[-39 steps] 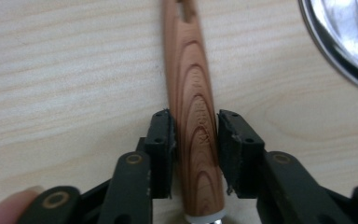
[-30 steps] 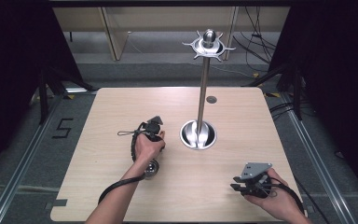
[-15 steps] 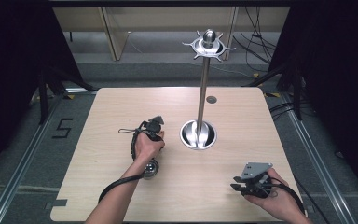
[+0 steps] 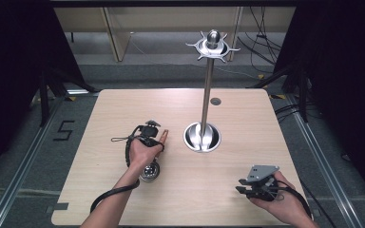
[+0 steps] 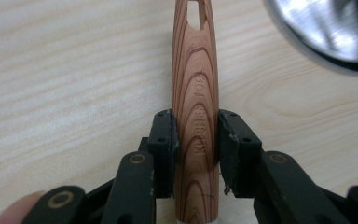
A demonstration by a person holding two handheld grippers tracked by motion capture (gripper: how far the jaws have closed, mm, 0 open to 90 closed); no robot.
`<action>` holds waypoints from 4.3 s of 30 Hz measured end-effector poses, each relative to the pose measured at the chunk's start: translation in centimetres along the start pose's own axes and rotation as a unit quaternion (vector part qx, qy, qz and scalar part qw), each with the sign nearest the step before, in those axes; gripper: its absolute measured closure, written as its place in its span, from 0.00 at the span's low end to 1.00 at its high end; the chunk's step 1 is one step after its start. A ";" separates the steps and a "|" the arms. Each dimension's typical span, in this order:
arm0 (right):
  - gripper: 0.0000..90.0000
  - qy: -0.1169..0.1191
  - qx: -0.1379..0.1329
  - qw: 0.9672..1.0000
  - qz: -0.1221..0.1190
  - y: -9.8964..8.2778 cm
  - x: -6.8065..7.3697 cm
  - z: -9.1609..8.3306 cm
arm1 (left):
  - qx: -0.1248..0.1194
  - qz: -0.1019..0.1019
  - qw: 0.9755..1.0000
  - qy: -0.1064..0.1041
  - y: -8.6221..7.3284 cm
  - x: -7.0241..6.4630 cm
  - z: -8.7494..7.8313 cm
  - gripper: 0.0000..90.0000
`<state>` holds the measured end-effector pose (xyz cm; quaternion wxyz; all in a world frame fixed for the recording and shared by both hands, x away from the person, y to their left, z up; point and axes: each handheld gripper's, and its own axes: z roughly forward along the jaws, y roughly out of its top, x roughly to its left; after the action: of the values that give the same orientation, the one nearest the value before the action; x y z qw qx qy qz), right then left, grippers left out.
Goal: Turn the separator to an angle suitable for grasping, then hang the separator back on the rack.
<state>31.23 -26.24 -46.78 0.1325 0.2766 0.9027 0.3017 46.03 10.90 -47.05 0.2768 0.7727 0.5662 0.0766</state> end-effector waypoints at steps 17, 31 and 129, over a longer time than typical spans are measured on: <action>0.77 -0.002 -0.003 1.000 -0.021 0.1 -0.2 -0.1 | -0.214 0.028 0.974 -0.070 -3.0 -0.2 -5.7 0.75; 0.76 -0.007 -0.010 1.000 -0.007 -0.2 -0.6 -0.7 | -0.282 0.089 0.949 -0.110 -2.4 -0.8 -8.6 0.75; 0.68 -0.046 -0.067 0.994 0.070 -1.2 -3.0 -1.8 | -0.369 0.193 0.894 -0.168 2.6 -5.5 -18.0 0.75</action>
<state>32.41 -29.61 -45.92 0.1708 0.3429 0.8520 0.3569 38.54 11.45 -29.59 0.6122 0.7108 0.2820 0.2012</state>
